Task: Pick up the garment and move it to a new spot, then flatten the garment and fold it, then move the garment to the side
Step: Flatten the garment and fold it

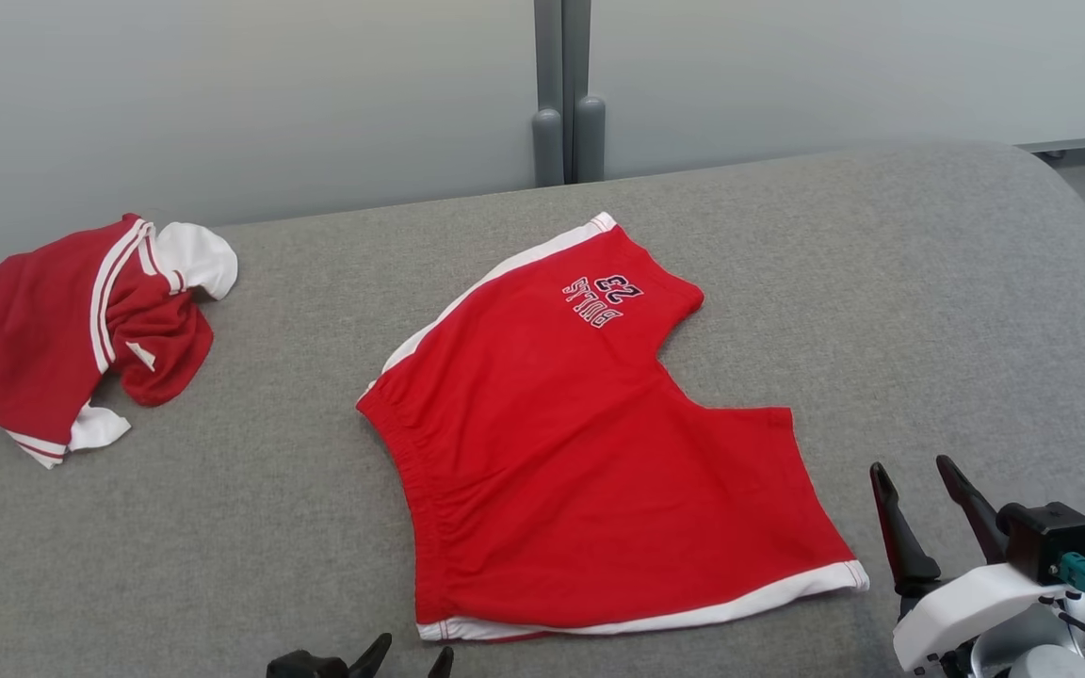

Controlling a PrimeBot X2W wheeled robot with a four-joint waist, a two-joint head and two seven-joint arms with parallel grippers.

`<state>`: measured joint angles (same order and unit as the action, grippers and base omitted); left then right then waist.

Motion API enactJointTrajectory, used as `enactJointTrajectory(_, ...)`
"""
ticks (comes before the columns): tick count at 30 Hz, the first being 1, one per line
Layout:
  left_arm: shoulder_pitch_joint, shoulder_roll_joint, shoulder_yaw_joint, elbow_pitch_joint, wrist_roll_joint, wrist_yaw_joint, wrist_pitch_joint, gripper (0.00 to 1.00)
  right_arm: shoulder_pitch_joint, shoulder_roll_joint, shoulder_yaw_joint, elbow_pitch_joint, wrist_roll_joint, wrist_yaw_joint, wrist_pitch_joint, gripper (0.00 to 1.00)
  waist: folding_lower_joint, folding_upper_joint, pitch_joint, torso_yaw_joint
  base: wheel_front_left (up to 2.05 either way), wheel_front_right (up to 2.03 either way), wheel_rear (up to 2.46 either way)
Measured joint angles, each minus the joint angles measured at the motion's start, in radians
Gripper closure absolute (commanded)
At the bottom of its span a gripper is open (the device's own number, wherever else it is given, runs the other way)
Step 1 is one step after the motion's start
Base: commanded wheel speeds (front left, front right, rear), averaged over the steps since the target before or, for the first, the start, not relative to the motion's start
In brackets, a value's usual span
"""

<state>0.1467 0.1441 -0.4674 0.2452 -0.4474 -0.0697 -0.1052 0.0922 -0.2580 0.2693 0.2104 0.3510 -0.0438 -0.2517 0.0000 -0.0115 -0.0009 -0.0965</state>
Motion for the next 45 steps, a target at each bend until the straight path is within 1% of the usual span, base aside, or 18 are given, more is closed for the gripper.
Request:
enactJointTrajectory(9,-0.047,-0.011,-0.022,0.049,-0.008,-0.018,0.000,0.00,0.000,0.000,-0.002,0.008,0.000,0.007,0.000,0.00,0.0000,0.0000,0.005,-0.025,0.00,0.00,0.00)
enactJointTrajectory(13,-0.065,-0.025,-0.037,0.073,-0.008,-0.026,0.000,0.00,0.000,0.000,-0.004,0.013,0.000,0.007,0.000,0.00,0.0000,0.0000,0.007,-0.031,0.00,0.00,0.00)
enactJointTrajectory(14,-0.065,-0.026,-0.040,0.076,-0.008,-0.027,0.000,0.08,0.000,0.000,-0.004,0.014,0.000,0.007,0.000,0.00,0.0000,0.0000,0.007,-0.032,0.00,0.00,0.00)
enactJointTrajectory(15,-0.066,-0.026,-0.042,0.080,-0.008,-0.027,-0.001,0.27,0.000,0.000,-0.004,0.017,0.000,0.007,0.000,0.00,0.0000,0.0000,0.007,-0.033,0.00,0.00,0.00)
enactJointTrajectory(16,-0.066,-0.026,-0.044,0.085,-0.008,-0.027,-0.001,0.51,0.000,-0.001,-0.004,0.021,0.001,0.008,0.000,0.00,0.0000,0.0000,0.007,-0.034,0.00,0.00,0.00)
enactJointTrajectory(17,-0.067,-0.026,-0.045,0.090,-0.008,-0.027,-0.001,0.60,0.000,-0.001,-0.004,0.026,0.002,0.008,0.000,0.00,0.0000,0.0000,0.007,-0.035,0.00,0.00,0.00)
enactJointTrajectory(21,-0.071,-0.026,-0.049,0.096,-0.008,-0.032,-0.015,0.84,0.008,-0.004,-0.004,0.049,0.011,0.019,0.000,0.00,0.0000,0.0000,0.008,-0.036,0.00,0.00,0.00)
enactJointTrajectory(23,-0.079,-0.027,-0.049,0.097,-0.008,-0.033,-0.024,0.94,0.024,-0.014,-0.002,0.063,0.011,0.026,0.000,0.00,0.0000,0.0000,0.008,-0.035,0.00,0.00,0.00)
enactJointTrajectory(24,-0.085,-0.027,-0.049,0.098,-0.008,-0.035,-0.027,1.00,0.033,-0.021,-0.001,0.074,0.011,0.026,0.002,0.00,0.0000,0.0000,0.008,-0.034,0.00,0.00,0.00)
enactJointTrajectory(26,-0.093,-0.028,-0.050,0.100,-0.008,-0.036,-0.037,1.00,0.050,-0.033,0.001,0.096,0.011,0.038,0.008,0.00,0.0000,0.0000,0.008,-0.032,0.00,0.00,0.00)
enactJointTrajectory(32,-0.096,-0.030,-0.046,0.112,-0.013,-0.037,-0.061,1.00,0.066,-0.040,0.043,0.123,0.015,0.092,0.015,0.00,0.0000,0.0000,0.008,-0.029,0.00,0.00,0.00)
enactJointTrajectory(38,-0.103,-0.028,-0.019,0.132,-0.016,-0.037,-0.082,1.00,0.064,-0.025,0.062,0.141,0.029,0.116,0.024,0.00,0.0000,0.0000,0.013,-0.027,0.00,0.00,0.00)
enactJointTrajectory(43,-0.113,-0.027,-0.005,0.137,-0.015,-0.031,-0.091,1.00,0.060,0.003,0.053,0.163,0.086,0.128,0.024,0.00,0.0000,0.0000,0.018,-0.019,0.00,0.00,0.00)
enactJointTrajectory(45,-0.121,-0.027,-0.002,0.142,-0.015,-0.031,-0.091,1.00,0.059,0.006,0.055,0.170,0.092,0.136,0.024,0.00,0.0000,0.0000,0.022,-0.013,0.00,0.00,0.00)
